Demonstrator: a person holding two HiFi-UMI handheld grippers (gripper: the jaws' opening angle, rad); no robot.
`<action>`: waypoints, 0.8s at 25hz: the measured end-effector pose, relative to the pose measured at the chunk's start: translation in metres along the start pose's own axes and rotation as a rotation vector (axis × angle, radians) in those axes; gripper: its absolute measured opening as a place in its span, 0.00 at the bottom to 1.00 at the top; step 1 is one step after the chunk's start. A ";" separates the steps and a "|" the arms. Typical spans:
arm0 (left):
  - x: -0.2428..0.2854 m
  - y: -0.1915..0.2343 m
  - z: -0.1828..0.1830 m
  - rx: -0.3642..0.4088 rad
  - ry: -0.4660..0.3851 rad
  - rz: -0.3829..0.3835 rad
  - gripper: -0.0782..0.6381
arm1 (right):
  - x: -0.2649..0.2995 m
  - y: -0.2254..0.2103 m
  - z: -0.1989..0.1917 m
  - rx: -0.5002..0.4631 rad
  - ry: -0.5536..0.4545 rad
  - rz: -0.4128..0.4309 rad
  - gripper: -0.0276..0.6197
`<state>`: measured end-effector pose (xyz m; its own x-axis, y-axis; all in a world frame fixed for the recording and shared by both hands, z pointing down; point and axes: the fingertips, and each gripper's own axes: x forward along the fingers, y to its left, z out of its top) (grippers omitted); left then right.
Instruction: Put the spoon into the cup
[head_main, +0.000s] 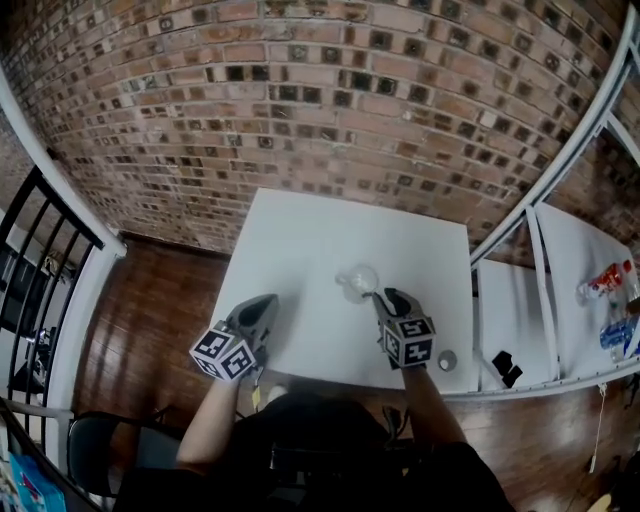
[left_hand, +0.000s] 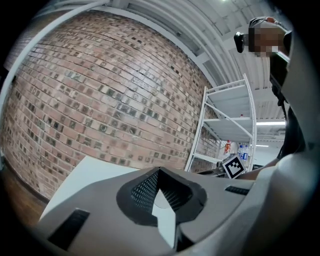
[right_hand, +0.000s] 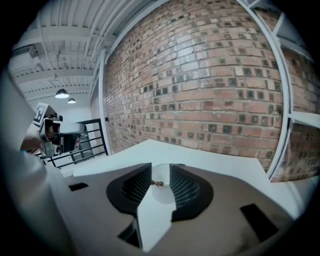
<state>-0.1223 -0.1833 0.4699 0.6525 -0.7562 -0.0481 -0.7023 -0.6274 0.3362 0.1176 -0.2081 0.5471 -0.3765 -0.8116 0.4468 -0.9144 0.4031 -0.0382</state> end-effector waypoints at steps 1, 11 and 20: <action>0.002 -0.003 0.000 0.002 0.003 -0.010 0.12 | -0.007 0.000 0.006 0.004 -0.032 -0.001 0.20; 0.024 -0.035 0.008 0.023 0.005 -0.111 0.12 | -0.062 -0.022 0.027 0.076 -0.192 -0.124 0.05; 0.025 -0.047 0.023 0.031 -0.035 -0.150 0.12 | -0.111 -0.043 0.013 0.104 -0.236 -0.182 0.05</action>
<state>-0.0794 -0.1773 0.4309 0.7411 -0.6590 -0.1286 -0.6062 -0.7391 0.2937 0.1972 -0.1405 0.4876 -0.2181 -0.9471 0.2353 -0.9757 0.2066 -0.0728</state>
